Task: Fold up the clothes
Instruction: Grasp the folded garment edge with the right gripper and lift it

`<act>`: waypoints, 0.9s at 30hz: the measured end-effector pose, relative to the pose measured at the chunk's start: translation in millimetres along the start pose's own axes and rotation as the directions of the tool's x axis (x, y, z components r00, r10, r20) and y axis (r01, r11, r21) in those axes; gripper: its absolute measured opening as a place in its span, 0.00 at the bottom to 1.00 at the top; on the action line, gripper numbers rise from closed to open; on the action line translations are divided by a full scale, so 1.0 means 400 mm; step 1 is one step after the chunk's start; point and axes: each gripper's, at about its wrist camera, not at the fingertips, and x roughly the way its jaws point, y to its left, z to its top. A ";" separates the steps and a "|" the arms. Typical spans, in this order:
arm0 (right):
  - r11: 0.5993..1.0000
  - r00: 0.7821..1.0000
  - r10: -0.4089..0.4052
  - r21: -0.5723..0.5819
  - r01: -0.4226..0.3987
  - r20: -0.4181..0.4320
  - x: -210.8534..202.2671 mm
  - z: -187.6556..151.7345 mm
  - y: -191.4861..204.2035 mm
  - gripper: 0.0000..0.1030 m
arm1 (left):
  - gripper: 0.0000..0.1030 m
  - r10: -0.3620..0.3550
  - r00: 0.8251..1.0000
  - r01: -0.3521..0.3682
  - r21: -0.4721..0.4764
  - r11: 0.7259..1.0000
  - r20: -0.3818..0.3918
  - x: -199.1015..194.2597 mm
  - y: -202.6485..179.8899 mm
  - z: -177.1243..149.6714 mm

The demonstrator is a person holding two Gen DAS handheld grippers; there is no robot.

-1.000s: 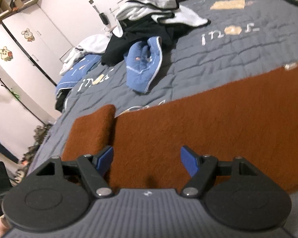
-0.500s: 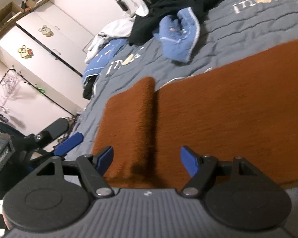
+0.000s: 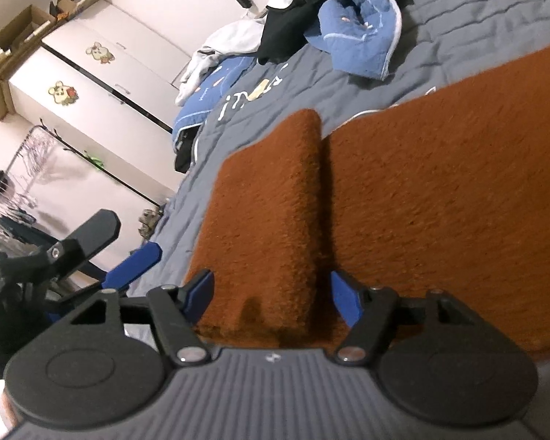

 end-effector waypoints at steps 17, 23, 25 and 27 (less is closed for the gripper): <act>0.996 0.990 0.011 0.088 -0.023 0.141 -0.107 0.041 -0.025 0.09 | 0.74 0.000 1.000 -0.001 0.007 1.000 0.007 -0.003 -0.010 0.008; 0.974 0.980 -0.114 0.212 0.078 0.165 -0.195 0.071 -0.112 0.09 | 0.74 -0.009 1.000 0.011 0.042 0.999 -0.029 0.028 -0.048 -0.007; 0.960 0.972 -0.159 0.255 0.111 0.175 -0.223 0.073 -0.147 0.09 | 0.74 -0.018 0.999 0.021 0.058 0.998 -0.040 0.039 -0.066 -0.015; 0.947 0.963 -0.189 0.295 0.126 0.194 -0.254 0.075 -0.181 0.09 | 0.74 -0.028 0.998 0.032 0.076 0.997 -0.053 0.051 -0.088 -0.023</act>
